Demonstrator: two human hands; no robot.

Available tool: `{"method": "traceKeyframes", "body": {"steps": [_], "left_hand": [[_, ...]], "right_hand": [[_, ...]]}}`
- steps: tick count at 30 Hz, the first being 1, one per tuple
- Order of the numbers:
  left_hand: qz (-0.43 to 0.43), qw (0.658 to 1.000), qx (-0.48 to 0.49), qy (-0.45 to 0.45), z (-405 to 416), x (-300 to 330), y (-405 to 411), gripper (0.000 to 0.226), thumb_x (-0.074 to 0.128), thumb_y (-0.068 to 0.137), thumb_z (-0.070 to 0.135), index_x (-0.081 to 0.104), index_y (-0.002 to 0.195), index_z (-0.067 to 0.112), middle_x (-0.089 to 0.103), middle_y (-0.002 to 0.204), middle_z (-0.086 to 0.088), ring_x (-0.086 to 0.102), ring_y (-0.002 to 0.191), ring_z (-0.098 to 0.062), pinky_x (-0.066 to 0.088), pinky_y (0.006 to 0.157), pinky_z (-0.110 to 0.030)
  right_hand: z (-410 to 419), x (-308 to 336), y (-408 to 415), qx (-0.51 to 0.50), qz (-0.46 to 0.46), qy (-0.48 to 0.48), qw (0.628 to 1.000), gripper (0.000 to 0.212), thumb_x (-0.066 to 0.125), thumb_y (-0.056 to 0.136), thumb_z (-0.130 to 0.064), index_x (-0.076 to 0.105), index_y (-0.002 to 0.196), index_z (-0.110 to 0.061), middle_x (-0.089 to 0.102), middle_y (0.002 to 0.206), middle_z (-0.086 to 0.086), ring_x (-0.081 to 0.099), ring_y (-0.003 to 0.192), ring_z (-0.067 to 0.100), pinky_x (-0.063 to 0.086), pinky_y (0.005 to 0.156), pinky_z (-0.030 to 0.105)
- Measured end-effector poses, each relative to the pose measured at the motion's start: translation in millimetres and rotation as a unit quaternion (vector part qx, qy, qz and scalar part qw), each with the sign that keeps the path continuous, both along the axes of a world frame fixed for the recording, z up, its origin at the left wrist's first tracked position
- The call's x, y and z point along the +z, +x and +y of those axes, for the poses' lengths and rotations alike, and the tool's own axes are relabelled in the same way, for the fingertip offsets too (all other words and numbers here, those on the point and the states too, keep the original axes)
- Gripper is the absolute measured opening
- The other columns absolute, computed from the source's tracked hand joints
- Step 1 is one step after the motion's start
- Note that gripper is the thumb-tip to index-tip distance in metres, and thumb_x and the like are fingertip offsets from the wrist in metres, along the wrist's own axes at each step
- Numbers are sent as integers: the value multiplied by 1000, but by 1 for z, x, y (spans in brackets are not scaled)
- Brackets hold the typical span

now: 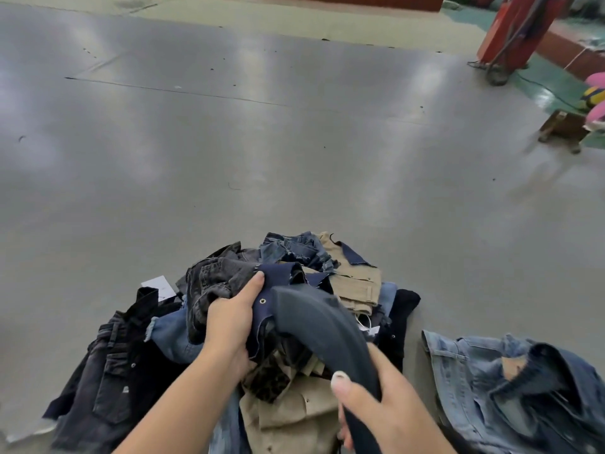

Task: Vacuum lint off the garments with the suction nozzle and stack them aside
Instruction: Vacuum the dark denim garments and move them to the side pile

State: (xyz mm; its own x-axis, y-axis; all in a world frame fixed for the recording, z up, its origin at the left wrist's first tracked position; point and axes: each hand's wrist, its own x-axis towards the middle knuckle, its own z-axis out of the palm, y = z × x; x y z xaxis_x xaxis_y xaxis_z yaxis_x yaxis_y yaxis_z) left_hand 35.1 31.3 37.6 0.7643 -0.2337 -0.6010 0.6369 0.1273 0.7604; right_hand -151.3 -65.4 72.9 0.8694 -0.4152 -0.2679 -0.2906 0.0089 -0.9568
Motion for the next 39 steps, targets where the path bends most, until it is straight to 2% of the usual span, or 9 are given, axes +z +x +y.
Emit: {"method": "traceKeyframes", "body": {"steps": [2,5,9,15,19,24,29,32,39], "left_hand": [[15,1000,2,-12,1,1,5,32,76,80,30,72,95,2,74,80,-15,70,61,-30,55,52,-35],[30,999,-15,-24,1,2,3,32,74,81,30,71,97,2,74,82,-17,71,62,-32,55,51,-36],[16,1000,-16,-10,-2,1,-3,38,75,80,32,70,100,2,74,85,-16,71,75,-35,58,73,-45],[-15,999,52,9,-2,-3,2,35,74,82,34,70,97,4,74,81,-11,70,70,-29,56,64,-36],[-23,998,53,21,-4,-9,-4,37,76,79,38,70,99,7,75,89,-10,71,84,-32,56,83,-47],[-61,993,93,46,-7,-6,-5,43,76,77,43,69,100,8,73,96,-8,69,90,-29,53,91,-48],[-111,983,129,69,-6,-7,-7,40,75,76,46,69,97,13,73,90,4,69,81,-13,53,70,-29],[-122,982,126,63,-10,-7,-7,40,76,75,46,67,97,14,72,99,2,68,94,-19,52,92,-40],[-139,978,144,56,-7,-5,-3,45,77,75,43,67,105,11,72,104,1,67,97,-19,50,97,-44]], "right_hand": [[3,-1,0,18,24,-30,999,40,60,58,-61,53,97,-64,69,93,-20,64,81,-4,44,70,5],[-5,3,3,-3,13,-9,1000,33,69,68,-52,58,99,-55,70,77,-3,65,65,12,50,64,21],[-16,6,9,-48,-2,56,997,24,71,81,-36,61,103,-30,60,61,9,56,50,25,48,50,33],[7,-5,4,10,11,60,998,37,66,71,-40,58,105,-50,72,90,-19,68,79,-2,48,65,8],[-9,3,13,-34,5,124,992,33,74,78,-35,59,104,-21,60,62,12,57,47,28,50,49,33],[-2,-2,9,6,16,192,981,48,76,68,-38,61,110,-20,61,65,14,57,48,27,49,51,32],[-1,-5,12,6,31,198,980,43,72,70,-36,59,102,-11,62,66,10,58,47,24,49,52,32],[-8,-1,16,-25,26,203,978,42,67,73,-34,54,98,-2,57,63,16,52,44,28,50,54,39],[5,-4,9,2,31,248,968,55,77,56,-44,66,108,-31,61,66,13,56,47,26,51,53,34]]}}
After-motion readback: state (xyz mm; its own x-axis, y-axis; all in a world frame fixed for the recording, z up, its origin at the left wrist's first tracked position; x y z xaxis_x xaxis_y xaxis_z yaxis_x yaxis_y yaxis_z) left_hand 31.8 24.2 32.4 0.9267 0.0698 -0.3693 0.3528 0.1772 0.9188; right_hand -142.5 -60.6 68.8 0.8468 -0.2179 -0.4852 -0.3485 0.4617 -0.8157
